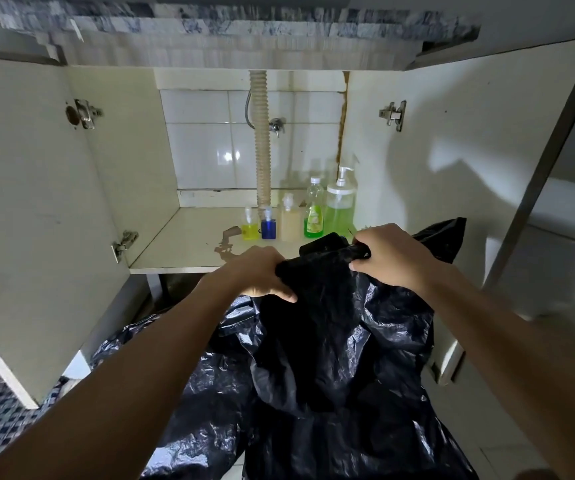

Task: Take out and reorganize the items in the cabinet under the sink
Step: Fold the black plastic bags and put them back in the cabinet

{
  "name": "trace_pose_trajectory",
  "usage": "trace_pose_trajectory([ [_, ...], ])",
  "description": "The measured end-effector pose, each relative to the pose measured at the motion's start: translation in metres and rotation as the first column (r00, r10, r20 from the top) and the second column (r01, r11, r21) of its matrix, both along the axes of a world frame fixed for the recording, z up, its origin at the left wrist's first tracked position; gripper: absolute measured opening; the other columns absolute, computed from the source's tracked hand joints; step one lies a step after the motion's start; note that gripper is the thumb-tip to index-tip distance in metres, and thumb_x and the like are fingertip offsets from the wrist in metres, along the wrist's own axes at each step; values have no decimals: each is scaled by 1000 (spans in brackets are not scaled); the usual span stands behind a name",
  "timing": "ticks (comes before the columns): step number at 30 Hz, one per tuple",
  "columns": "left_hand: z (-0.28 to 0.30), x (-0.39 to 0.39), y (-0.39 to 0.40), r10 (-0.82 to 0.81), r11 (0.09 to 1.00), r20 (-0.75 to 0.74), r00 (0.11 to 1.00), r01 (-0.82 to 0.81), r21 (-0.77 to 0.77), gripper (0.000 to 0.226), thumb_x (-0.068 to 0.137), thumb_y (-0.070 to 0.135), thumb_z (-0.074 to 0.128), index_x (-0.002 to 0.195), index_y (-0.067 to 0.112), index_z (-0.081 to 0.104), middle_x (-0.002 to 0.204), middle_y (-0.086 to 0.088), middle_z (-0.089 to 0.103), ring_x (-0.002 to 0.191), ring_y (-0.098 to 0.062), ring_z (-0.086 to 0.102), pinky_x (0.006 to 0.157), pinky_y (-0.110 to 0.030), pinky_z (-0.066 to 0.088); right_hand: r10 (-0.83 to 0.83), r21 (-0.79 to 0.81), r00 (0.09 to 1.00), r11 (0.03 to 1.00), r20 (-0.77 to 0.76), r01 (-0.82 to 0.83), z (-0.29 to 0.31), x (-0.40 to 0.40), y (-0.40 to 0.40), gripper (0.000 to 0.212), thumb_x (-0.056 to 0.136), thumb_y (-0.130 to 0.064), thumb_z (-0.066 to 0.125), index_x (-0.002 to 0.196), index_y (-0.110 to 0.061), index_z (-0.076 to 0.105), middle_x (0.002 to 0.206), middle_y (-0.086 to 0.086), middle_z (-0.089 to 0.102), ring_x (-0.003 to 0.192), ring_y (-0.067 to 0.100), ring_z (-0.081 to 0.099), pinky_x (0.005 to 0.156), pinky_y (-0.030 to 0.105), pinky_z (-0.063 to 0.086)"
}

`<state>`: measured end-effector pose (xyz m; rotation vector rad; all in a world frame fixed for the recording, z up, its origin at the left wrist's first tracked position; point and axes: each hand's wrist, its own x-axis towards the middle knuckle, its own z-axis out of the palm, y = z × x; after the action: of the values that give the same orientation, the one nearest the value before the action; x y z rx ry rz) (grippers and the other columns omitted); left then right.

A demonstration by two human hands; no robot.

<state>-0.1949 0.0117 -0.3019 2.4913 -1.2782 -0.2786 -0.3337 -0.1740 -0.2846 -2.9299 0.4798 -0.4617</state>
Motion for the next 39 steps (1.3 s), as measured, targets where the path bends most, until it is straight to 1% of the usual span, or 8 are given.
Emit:
trace_pose_trajectory([
  [3, -2, -1, -2, 6, 999, 47, 999, -8, 49, 29, 70, 31, 82, 93, 18, 70, 74, 3, 64, 74, -16, 61, 69, -26, 48, -4, 37, 999, 999, -49, 5, 3, -3, 1, 23, 81, -27, 70, 85, -7, 60, 75, 4, 60, 72, 23, 62, 60, 31, 45],
  [12, -6, 3, -2, -29, 983, 3, 1000, 28, 182, 34, 74, 26, 79, 104, 14, 70, 100, -7, 71, 93, -22, 63, 85, -31, 49, -2, 71, 957, 997, -291, 23, 9, -8, 6, 29, 75, -24, 78, 83, -19, 50, 67, -3, 54, 56, 8, 52, 49, 24, 34],
  [20, -10, 4, -2, -31, 980, 24, 999, 26, 199, 33, 75, 25, 78, 105, 14, 70, 99, -7, 70, 90, -21, 59, 76, -26, 42, -20, 80, 951, 996, -307, 47, 6, -6, 6, 22, 75, -20, 77, 85, -14, 58, 68, 1, 60, 55, 10, 54, 49, 23, 37],
  [25, -13, 9, -3, -23, 982, 32, 999, 16, 188, 30, 77, 23, 76, 106, 14, 70, 99, -8, 70, 92, -22, 62, 83, -31, 48, -12, 78, 952, 996, -304, 37, 6, -5, 5, 21, 77, -19, 76, 85, -15, 57, 72, 4, 64, 56, 10, 55, 48, 23, 35],
  [28, -14, 10, -3, -24, 982, 31, 999, 18, 190, 26, 79, 21, 73, 103, 12, 70, 91, -8, 69, 85, -21, 59, 79, -30, 47, -6, 64, 950, 998, -311, 28, 7, -3, 5, 21, 78, -20, 75, 90, -14, 59, 73, 4, 63, 58, 10, 54, 49, 22, 35],
  [32, -13, 9, -9, -31, 973, 76, 997, 13, 232, 16, 83, 16, 65, 98, 9, 68, 76, -2, 59, 78, -21, 57, 66, -26, 43, -43, 5, 928, 999, -370, 48, 7, 2, 4, 22, 82, -16, 71, 76, -12, 50, 73, 5, 58, 58, 14, 52, 49, 24, 36],
  [35, -3, 16, -23, 17, 984, 236, 972, -58, 168, 15, 88, 14, 56, 96, 8, 67, 75, -3, 58, 75, -23, 59, 59, -26, 43, -146, -169, 953, 980, -267, 103, 3, 17, 1, 8, 88, -12, 62, 84, -7, 57, 81, 8, 58, 69, 22, 58, 56, 25, 40],
  [39, 17, 28, -41, 190, 982, 481, 856, -172, -82, 15, 91, 15, 55, 100, 15, 67, 89, -7, 64, 85, -29, 64, 73, -35, 50, -166, -390, 980, 900, 110, 196, 7, 34, -8, 9, 91, -9, 55, 93, -6, 63, 85, 6, 61, 80, 27, 63, 66, 30, 39],
])
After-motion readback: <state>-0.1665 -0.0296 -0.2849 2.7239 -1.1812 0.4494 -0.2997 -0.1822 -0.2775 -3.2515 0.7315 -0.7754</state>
